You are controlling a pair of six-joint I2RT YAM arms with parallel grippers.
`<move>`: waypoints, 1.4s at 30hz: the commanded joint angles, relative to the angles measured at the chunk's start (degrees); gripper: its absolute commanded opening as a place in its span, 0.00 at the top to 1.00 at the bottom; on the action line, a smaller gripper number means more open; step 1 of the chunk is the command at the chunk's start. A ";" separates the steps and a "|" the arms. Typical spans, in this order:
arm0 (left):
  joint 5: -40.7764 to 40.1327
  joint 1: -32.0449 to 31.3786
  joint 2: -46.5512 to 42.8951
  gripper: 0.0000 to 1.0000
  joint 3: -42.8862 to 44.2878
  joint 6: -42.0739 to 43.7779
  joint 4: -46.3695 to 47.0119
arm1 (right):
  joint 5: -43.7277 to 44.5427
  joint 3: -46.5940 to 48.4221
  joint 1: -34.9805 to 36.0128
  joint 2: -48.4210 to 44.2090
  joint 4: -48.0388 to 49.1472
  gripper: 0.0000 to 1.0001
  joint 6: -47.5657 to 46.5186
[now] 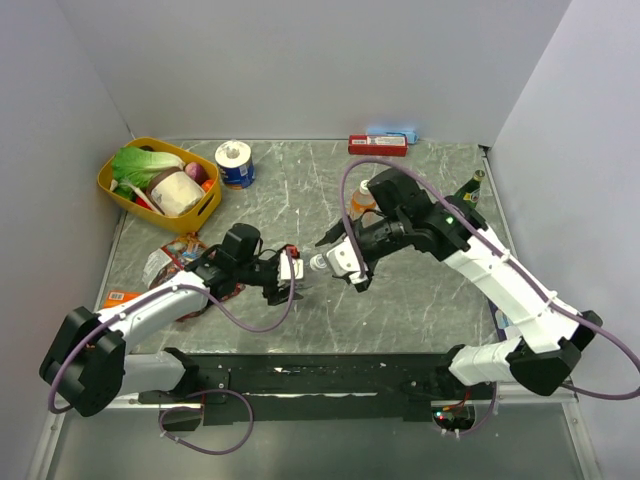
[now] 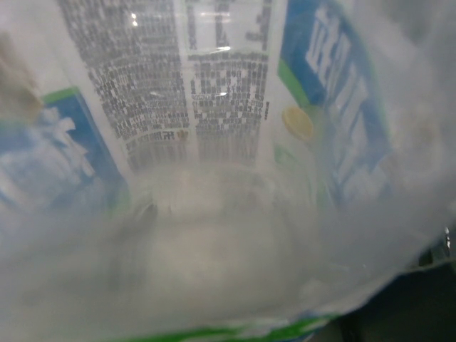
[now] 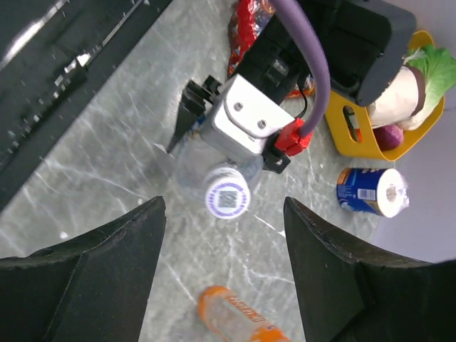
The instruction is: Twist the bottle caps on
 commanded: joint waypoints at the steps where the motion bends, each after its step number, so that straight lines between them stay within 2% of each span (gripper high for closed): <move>1: 4.80 0.11 0.21 0.99 3.44 6.13 -3.64 | 0.98 0.68 0.68 1.26 0.11 0.29 -6.45; 11: 5.06 0.20 1.17 0.99 5.55 7.55 -4.08 | -0.25 4.90 1.12 5.48 -6.83 0.43 -10.50; 19: 5.24 0.20 1.88 0.99 6.35 7.11 -3.65 | -0.95 6.13 1.03 7.23 -8.15 0.51 -11.82; 20: 5.15 0.20 1.96 0.99 6.35 7.11 -3.47 | -0.78 6.30 1.03 7.59 -8.33 0.53 -11.73; 23: 4.88 0.20 2.31 0.99 6.26 6.49 -2.59 | -0.95 7.97 0.95 9.25 -9.74 0.70 -10.68; 24: 4.54 0.20 2.49 0.99 6.08 5.80 -1.72 | -0.95 9.02 1.03 10.04 -10.17 0.79 -10.06; 25: 4.27 0.20 2.58 0.99 5.91 5.09 -1.10 | -1.04 9.29 1.03 10.31 -10.18 0.82 -9.28; 26: 3.92 0.11 2.67 0.99 5.73 3.17 -0.05 | -0.95 9.56 1.03 10.58 -9.83 0.90 -7.01; 29: 1.55 0.20 2.49 0.99 4.42 -3.14 6.62 | -0.34 8.86 0.42 11.02 -6.32 1.00 1.24; 31: -1.51 0.20 1.79 0.99 2.84 -7.20 13.82 | 0.63 8.77 -0.46 11.54 -2.64 1.00 7.66; 36: -8.81 0.11 -0.67 0.99 -0.77 -17.93 27.10 | 3.96 11.40 -2.57 15.76 -1.22 1.00 23.13; 38: -14.61 -0.59 -1.55 0.99 -2.43 -21.17 33.25 | 5.46 12.36 -3.10 17.77 -0.60 1.00 30.87; 40: -18.65 -2.08 -2.60 0.99 -2.88 -21.72 36.77 | 7.04 13.25 -3.62 19.10 -0.60 1.00 38.06; 42: -26.56 -3.66 -2.43 0.99 -2.88 -21.37 37.66 | 8.27 14.91 -3.89 21.11 -0.42 1.00 43.44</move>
